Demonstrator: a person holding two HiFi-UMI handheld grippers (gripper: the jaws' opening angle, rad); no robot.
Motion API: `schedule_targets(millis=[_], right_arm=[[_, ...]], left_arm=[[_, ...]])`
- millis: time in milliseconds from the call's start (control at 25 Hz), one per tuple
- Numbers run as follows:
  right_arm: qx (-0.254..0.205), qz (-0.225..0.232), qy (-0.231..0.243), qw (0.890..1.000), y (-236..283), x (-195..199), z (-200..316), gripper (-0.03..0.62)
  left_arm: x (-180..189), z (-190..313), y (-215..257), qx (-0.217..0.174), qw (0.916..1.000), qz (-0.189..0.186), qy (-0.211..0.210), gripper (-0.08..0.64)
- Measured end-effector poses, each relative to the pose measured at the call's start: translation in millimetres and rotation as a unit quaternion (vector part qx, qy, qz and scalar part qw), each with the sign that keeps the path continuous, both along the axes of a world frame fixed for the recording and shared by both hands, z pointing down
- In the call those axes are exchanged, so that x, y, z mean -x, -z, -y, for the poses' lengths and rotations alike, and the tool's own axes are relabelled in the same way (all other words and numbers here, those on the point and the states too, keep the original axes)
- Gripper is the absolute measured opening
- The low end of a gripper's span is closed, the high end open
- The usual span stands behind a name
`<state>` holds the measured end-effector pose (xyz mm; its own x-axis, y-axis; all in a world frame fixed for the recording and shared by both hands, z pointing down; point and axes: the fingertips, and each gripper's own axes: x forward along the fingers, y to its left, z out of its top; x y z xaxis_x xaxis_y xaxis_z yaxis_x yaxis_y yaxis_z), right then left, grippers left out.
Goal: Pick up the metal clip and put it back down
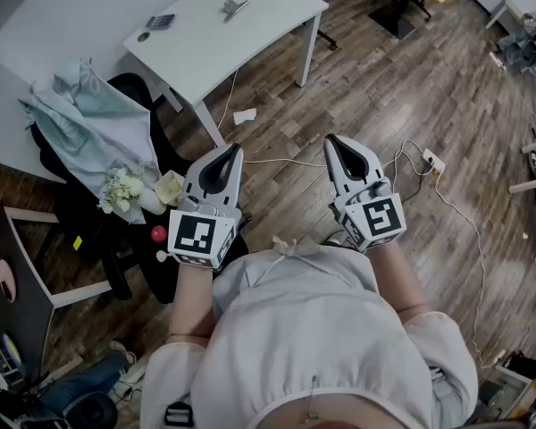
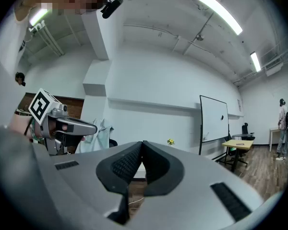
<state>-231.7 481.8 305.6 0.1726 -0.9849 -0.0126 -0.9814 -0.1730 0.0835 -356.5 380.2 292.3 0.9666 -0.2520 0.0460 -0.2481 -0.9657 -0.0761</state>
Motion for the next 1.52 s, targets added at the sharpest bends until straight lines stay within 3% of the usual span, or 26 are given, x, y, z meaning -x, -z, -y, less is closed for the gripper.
schedule_targets(millis=[520,680,720,840,920,1200,1520], right_arm=[[0.008,0.005,-0.005,1.000,-9.0,3.8,8.1,0.002],[-0.008,0.016,-0.012,1.000,-9.5,0.7,10.8,0.005],[-0.012,0.014,-0.010,1.000,-8.7,-0.2,12.6,0.020],[-0.010,0.006,0.009,1.000,-7.9,-4.2,22.2,0.381],[-0.008,0.004,0.002,1.000,-8.2,-13.0,25.9,0.432],[-0.008,0.010,0.020,1.000,-6.8,-50.8,48.0,0.459],[0.003,0.036,0.087,0.996,-21.0,-127.1,105.6,0.457]], left_arm=[[4.1,10.0,-1.9,0.009,0.9999,-0.006,-0.001,0.019],[3.2,15.4,-6.3,0.014,0.9999,-0.005,-0.001,0.020],[2.3,17.4,-7.3,0.015,0.9999,-0.004,0.000,0.020],[-1.9,24.5,-10.4,0.021,0.9998,-0.002,0.004,0.020],[-5.1,28.1,-13.5,0.026,0.9996,-0.001,0.007,0.019],[-32.0,40.1,-13.1,0.027,0.9993,0.003,0.028,0.020],[-90.9,78.5,-19.6,0.030,0.9938,0.016,0.105,0.020]])
